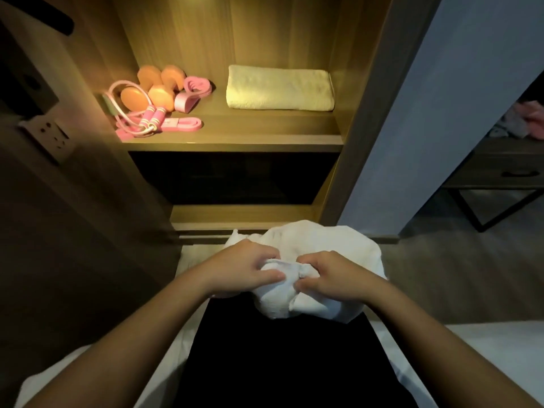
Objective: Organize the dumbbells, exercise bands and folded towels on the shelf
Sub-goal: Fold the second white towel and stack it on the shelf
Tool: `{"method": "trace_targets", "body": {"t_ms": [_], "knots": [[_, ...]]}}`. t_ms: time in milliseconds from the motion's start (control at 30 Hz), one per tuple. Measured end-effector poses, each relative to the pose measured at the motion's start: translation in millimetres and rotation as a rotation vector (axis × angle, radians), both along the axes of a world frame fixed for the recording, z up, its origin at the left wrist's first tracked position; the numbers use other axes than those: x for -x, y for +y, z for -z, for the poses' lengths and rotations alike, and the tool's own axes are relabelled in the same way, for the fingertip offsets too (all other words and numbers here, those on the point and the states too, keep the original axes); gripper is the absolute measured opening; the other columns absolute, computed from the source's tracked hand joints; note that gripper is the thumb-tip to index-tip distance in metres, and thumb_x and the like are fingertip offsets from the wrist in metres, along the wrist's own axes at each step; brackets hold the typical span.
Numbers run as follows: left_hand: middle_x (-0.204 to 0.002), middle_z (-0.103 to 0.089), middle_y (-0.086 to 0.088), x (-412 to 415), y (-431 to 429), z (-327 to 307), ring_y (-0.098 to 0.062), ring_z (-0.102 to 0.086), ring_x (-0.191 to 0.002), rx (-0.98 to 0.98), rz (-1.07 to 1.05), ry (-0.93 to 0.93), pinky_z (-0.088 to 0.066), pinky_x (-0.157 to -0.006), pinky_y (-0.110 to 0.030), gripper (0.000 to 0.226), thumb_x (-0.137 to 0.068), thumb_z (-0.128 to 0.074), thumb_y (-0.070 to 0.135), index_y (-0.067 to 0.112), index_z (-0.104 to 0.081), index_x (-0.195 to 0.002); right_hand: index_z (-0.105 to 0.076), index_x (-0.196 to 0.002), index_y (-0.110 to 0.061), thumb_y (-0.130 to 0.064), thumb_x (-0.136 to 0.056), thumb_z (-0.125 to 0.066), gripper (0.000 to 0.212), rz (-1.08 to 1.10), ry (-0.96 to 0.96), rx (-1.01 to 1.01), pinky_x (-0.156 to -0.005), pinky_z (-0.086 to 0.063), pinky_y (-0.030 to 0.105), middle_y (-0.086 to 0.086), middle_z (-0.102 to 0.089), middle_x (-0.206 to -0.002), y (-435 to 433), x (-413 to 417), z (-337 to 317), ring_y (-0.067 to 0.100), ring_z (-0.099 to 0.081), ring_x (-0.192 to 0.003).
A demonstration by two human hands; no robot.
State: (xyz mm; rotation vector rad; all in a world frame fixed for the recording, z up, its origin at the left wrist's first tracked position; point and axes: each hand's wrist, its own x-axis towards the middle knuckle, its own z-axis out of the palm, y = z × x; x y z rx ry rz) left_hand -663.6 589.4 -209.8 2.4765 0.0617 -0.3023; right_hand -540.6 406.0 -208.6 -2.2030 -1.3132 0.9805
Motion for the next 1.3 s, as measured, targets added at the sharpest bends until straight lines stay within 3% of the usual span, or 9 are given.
{"method": "trace_targets", "body": {"t_ms": [133,300,400,567,767,867,1000,1167,1300], "knots": [[-0.086,-0.057,0.011,28.3,32.3,30.6,-0.008,-0.052,-0.08,-0.195,0.054,0.152,-0.044,-0.071,-0.029,0.039,-0.085,-0.054,0.064,0.025,-0.055,-0.087,-0.058,-0.081,-0.031,-0.038,-0.087,-0.061,0.009,-0.067,-0.013,0.146,-0.081,-0.046,0.036,-0.007,-0.063,-0.091,-2.4,9.2,23.1,0.017,-0.056,-0.088],[-0.108,-0.057,0.015,40.5,51.0,48.0,-0.004,-0.046,-0.106,-0.309,0.107,0.042,-0.032,-0.1,-0.028,0.061,-0.078,-0.043,0.08,0.028,-0.063,-0.102,-0.064,-0.095,-0.028,-0.039,-0.085,-0.062,0.015,-0.053,-0.037,0.187,-0.088,-0.048,0.039,-0.005,-0.065,-0.101,2.6,8.9,28.1,0.018,-0.057,-0.096],[-0.082,-0.059,0.013,37.6,46.2,49.6,-0.005,-0.053,-0.087,-0.391,0.147,-0.097,-0.027,-0.107,-0.027,0.052,-0.081,-0.046,0.074,0.024,-0.059,-0.076,-0.066,-0.106,-0.027,-0.043,-0.084,-0.061,0.027,-0.028,-0.085,0.204,-0.09,-0.048,0.041,-0.003,-0.068,-0.109,2.1,9.6,32.4,0.02,-0.058,-0.102],[-0.065,-0.051,0.01,38.2,25.8,50.5,-0.007,-0.047,-0.065,-0.225,0.069,-0.091,-0.043,-0.072,-0.028,0.034,-0.091,-0.061,0.042,0.021,-0.051,-0.067,-0.055,-0.126,-0.037,-0.051,-0.081,-0.065,0.049,0.008,-0.084,0.143,-0.094,-0.048,0.036,-0.012,-0.063,-0.121,-0.4,11.5,28.8,0.014,-0.057,-0.108],[-0.069,-0.056,0.011,25.4,-1.9,59.4,-0.004,-0.052,-0.068,0.024,-0.067,-0.058,-0.04,-0.064,-0.026,0.027,-0.089,-0.064,0.041,0.018,-0.058,-0.076,-0.062,-0.117,-0.03,-0.055,-0.083,-0.062,0.042,-0.051,-0.108,0.171,-0.092,-0.049,0.041,-0.009,-0.067,-0.112,2.4,24.1,30.8,0.015,-0.058,-0.103],[-0.082,-0.058,0.009,25.1,13.6,61.0,-0.005,-0.05,-0.081,-0.018,0.003,0.005,-0.037,-0.077,-0.022,0.034,-0.085,-0.048,0.054,0.023,-0.059,-0.092,-0.057,-0.132,-0.029,-0.056,-0.083,-0.063,0.056,-0.071,-0.075,0.242,-0.1,-0.044,0.038,-0.007,-0.06,-0.132,0.8,18.4,33.1,0.018,-0.053,-0.121],[-0.111,-0.055,0.004,24.3,49.4,67.9,-0.015,-0.044,-0.107,-0.103,0.08,0.055,-0.029,-0.103,-0.037,0.056,-0.079,-0.023,0.047,0.02,-0.056,-0.115,-0.05,-0.138,-0.029,-0.056,-0.084,-0.063,0.062,-0.083,-0.088,0.266,-0.102,-0.041,0.037,-0.006,-0.054,-0.139,3.4,15.7,37.4,0.019,-0.049,-0.127],[-0.136,-0.044,0.013,5.5,78.9,63.8,-0.011,-0.029,-0.135,-0.382,0.142,0.212,-0.005,-0.121,-0.048,0.042,-0.092,-0.047,0.013,0.034,-0.053,-0.128,-0.047,-0.141,-0.029,-0.057,-0.083,-0.063,0.066,-0.067,-0.071,0.275,-0.106,-0.04,0.038,-0.007,-0.051,-0.143,3.0,15.4,39.8,0.018,-0.047,-0.129],[-0.128,-0.052,0.015,-6.5,92.6,66.2,-0.009,-0.042,-0.128,-0.551,0.268,0.181,-0.016,-0.119,-0.048,0.031,-0.09,-0.056,0.031,0.036,-0.055,-0.12,-0.051,-0.138,-0.03,-0.056,-0.083,-0.064,0.063,-0.061,-0.05,0.265,-0.101,-0.042,0.035,-0.008,-0.055,-0.138,2.4,14.9,39.5,0.017,-0.05,-0.123]]}}
